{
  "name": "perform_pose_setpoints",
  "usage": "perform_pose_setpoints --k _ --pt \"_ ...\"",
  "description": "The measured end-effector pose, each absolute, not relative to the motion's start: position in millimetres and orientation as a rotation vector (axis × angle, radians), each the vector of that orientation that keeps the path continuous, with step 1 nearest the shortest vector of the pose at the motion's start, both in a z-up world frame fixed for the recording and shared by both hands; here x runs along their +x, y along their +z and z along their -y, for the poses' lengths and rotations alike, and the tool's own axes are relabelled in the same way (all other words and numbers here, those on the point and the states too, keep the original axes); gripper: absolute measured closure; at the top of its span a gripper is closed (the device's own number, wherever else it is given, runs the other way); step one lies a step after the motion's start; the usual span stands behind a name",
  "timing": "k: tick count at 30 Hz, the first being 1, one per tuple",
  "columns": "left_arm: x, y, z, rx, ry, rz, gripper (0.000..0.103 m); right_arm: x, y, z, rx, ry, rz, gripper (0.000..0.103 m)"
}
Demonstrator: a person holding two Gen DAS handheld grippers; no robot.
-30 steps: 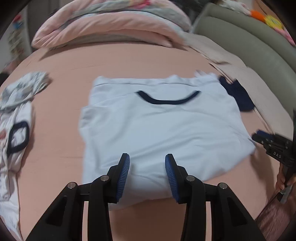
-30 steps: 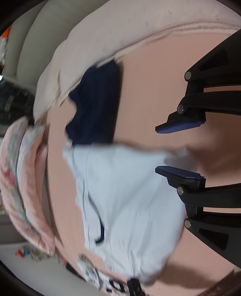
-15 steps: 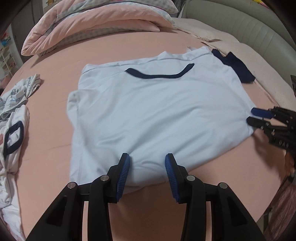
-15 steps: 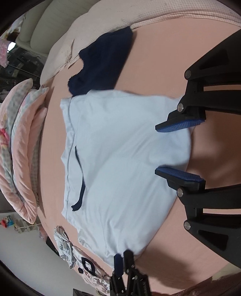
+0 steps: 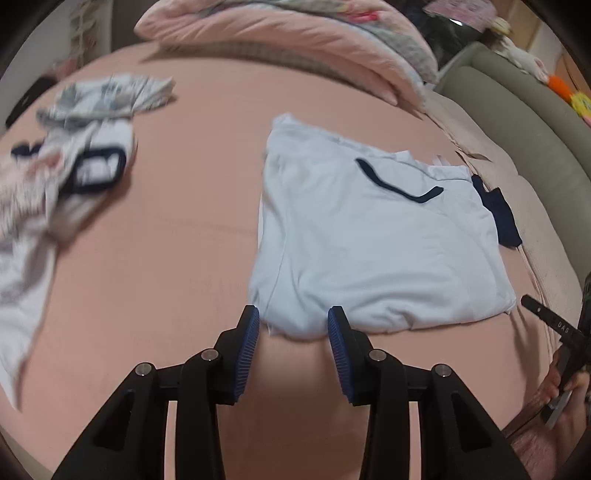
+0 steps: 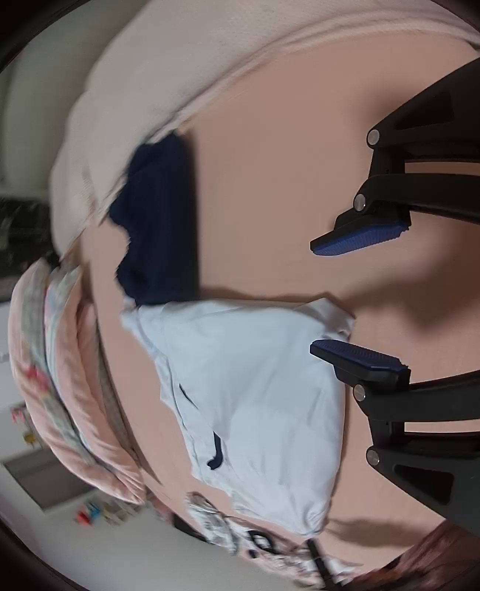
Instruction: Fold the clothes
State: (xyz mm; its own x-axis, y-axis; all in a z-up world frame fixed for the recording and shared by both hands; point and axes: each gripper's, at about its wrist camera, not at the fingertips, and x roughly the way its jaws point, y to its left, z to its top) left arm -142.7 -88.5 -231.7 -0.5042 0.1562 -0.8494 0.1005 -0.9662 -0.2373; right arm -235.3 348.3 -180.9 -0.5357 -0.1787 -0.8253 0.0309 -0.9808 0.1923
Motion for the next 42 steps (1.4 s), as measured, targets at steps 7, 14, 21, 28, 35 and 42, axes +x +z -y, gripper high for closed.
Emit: perform_pose_setpoints --k 7,14,21,28,35,42 --pt "-140.6 -240.4 107.7 -1.501 2.659 0.645 0.063 -244.9 -200.2 -354.5 1.521 -2.559 0.425 0.056" --pt "-158.1 -240.2 86.5 -1.416 2.672 0.527 0.074 -253.0 -204.2 -331.1 1.446 -2.501 0.37 0.088" --pt "-158.7 -219.4 80.3 -1.353 2.717 0.411 0.092 -244.6 -191.7 -306.1 1.363 -2.606 0.084 0.098" --pt "-160.5 -211.4 83.2 -1.439 2.697 0.304 0.092 -235.0 -174.4 -310.8 1.316 -2.634 0.027 0.099" --pt "-147.6 -218.6 88.8 -1.515 2.681 0.341 0.092 -239.2 -186.3 -319.0 1.414 -2.622 -0.026 0.1" --pt "-137.3 -208.0 114.8 -1.568 2.668 0.527 0.086 -249.8 -186.9 -346.1 1.461 -2.659 0.042 0.103"
